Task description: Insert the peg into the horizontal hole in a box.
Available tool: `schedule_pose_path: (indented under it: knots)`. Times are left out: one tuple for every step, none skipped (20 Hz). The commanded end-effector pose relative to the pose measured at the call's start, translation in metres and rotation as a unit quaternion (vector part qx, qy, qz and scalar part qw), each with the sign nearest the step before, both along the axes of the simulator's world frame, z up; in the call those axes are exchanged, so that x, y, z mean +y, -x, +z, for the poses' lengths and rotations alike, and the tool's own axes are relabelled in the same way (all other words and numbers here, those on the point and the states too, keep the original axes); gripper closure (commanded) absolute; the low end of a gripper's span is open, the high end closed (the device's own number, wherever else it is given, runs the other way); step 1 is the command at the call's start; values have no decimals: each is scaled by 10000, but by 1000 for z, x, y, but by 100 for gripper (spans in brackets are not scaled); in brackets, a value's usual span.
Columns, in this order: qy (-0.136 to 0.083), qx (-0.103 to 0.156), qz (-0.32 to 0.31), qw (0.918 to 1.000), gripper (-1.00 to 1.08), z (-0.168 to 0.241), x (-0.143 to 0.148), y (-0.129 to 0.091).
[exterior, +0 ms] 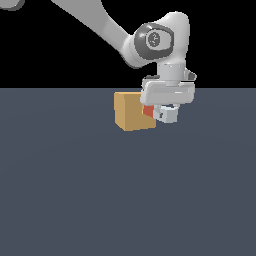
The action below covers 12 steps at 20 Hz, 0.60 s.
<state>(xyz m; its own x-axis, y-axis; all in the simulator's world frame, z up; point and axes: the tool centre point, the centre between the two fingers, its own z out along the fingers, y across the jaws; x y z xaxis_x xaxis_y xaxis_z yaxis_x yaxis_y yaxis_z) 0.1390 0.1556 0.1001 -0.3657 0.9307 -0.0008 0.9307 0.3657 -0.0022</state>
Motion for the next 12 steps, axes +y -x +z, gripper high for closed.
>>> schedule_pose_path:
  knots:
    - [-5,-27,2,10000,108,4,0,-2]
    - [-1,-5,1,10000,108,1,0,0]
    - [-1,-5,1,10000,108,1,0,0]
    - [-1,-5,1,10000,108,1,1,0]
    - [-1,-5,1,10000,108,1,3,1]
    - [-1,-5,1,10000,108,1,6,2]
    - [-1,-8,1,10000,108,1,9,4]
    - [-1,-8,1,10000,108,1,14,6]
    - [-2,-10,1,10000,108,1,19,8]
    - [-2,-12,2,10000,108,2,26,11]
    - [-2,-12,2,10000,108,2,33,13]
    - [-3,-16,2,10000,108,2,41,17]
